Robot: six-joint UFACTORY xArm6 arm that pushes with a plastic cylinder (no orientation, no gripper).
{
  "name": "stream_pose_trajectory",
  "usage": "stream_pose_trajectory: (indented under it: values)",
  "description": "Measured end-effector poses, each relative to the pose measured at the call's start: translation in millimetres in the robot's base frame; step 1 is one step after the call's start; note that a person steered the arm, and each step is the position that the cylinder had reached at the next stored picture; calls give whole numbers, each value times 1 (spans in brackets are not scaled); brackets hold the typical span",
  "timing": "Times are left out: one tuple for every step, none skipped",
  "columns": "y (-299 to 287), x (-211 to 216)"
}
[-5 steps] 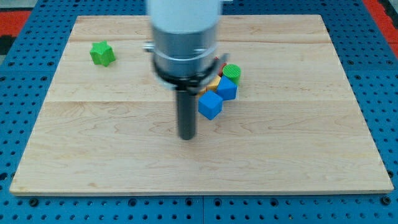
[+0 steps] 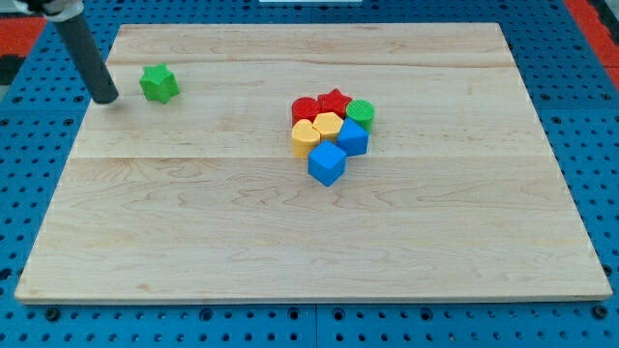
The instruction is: Push the green star towards the center of the board
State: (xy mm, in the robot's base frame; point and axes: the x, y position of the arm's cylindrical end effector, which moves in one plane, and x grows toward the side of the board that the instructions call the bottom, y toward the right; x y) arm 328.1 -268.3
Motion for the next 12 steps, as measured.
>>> stream_pose_trajectory:
  values:
    - [2, -25]
    - [25, -27]
    - [61, -21]
    - [82, -19]
    - [85, -4]
    - [91, 19]
    - [103, 42]
    - [113, 53]
    - [110, 28]
    - [66, 20]
    - [70, 1]
    - [89, -14]
